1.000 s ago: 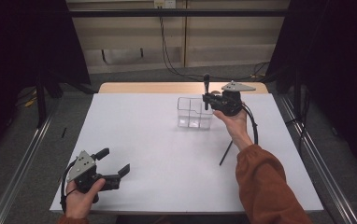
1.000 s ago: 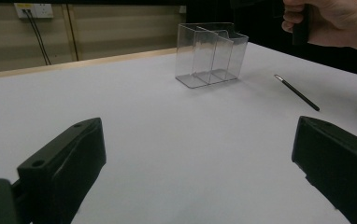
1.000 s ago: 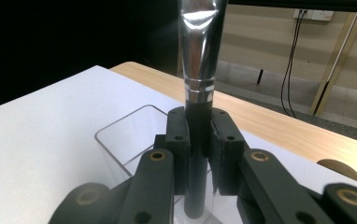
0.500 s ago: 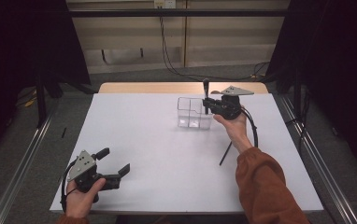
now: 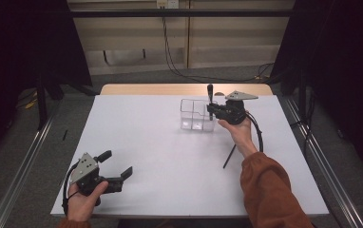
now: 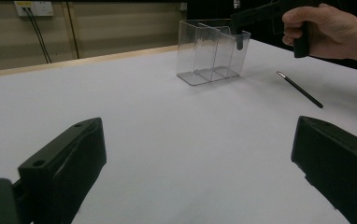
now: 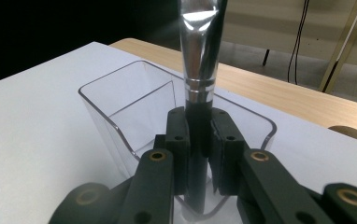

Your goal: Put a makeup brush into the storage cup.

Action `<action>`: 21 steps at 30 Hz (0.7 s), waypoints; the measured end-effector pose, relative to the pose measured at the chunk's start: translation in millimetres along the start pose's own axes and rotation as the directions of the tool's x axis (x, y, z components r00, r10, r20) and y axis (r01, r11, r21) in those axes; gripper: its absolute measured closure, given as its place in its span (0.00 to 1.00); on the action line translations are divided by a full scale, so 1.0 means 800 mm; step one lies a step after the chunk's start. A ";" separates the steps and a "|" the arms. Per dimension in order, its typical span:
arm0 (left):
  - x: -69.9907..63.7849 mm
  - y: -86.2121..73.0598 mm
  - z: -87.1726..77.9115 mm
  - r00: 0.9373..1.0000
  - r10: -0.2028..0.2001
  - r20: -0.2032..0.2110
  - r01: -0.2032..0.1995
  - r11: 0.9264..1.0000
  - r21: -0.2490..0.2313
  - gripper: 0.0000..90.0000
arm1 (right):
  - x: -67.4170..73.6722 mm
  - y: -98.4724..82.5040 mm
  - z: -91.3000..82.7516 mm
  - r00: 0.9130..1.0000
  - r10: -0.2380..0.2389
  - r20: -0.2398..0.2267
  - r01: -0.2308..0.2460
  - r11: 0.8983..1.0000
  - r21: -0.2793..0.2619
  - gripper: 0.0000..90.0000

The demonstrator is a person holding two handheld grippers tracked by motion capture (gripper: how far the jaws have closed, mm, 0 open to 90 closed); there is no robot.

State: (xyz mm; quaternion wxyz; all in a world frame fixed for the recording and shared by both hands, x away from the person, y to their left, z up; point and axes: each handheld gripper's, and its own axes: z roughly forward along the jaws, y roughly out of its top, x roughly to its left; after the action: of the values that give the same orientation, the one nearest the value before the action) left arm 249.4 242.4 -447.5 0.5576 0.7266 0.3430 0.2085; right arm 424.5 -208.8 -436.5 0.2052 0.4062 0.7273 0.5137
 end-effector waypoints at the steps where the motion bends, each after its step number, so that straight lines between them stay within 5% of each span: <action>1: 0.000 0.000 0.000 1.000 -0.001 -0.001 0.001 1.000 0.000 0.04 | 0.000 -0.001 0.001 1.000 0.002 0.000 -0.002 1.000 0.002 0.89; 21: -0.002 0.000 0.002 1.000 0.007 0.004 -0.007 1.000 0.010 0.04 | -0.001 -0.005 0.004 1.000 0.007 0.006 -0.007 1.000 0.022 0.86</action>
State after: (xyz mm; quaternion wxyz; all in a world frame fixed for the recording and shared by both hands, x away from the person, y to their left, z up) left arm 249.3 240.7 -448.0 0.5540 0.7309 0.3404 0.2073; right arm 425.6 -208.6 -441.7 0.2009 0.4126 0.7310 0.5050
